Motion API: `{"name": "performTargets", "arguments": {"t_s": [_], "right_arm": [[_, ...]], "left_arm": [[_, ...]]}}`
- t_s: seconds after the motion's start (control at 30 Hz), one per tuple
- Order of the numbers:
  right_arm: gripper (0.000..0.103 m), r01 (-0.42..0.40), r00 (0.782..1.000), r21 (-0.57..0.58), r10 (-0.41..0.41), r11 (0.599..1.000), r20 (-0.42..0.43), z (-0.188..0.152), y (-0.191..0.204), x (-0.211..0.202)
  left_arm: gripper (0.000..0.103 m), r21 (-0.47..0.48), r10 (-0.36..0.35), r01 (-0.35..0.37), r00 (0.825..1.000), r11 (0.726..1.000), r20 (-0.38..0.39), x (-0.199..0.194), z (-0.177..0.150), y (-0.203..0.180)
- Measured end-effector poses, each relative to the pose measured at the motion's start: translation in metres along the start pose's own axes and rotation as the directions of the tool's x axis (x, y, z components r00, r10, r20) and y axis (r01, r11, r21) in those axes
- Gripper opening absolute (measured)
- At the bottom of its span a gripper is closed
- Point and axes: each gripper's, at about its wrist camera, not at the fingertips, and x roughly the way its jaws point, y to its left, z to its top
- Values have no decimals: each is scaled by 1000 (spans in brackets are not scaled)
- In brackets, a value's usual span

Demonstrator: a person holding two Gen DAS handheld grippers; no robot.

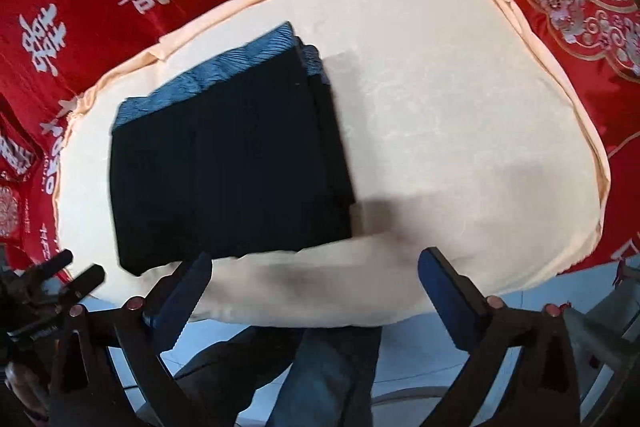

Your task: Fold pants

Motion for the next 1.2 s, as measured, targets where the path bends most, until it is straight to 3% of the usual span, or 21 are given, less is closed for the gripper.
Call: {"name": "performTargets", "arguments": {"t_s": [0.27,0.5,0.83,1.2], "right_arm": [[103,43,999,-31,-42,999,15,-28,34,-31],[103,41,999,-36,-40,999,15,-40,61,-56],[103,49,998,-75,-47,996,39,-35,78,-88],[103,67,998,-172,-65,983,22,-16,71,-99]], "left_arm": [[103,32,82,-83,996,996,46,-40,-19,-5],[103,43,87,-90,994,995,73,-63,-20,-5],[103,19,92,-95,990,995,110,-94,-16,-12],[103,-49,109,-105,991,993,82,-97,-7,-39]]}}
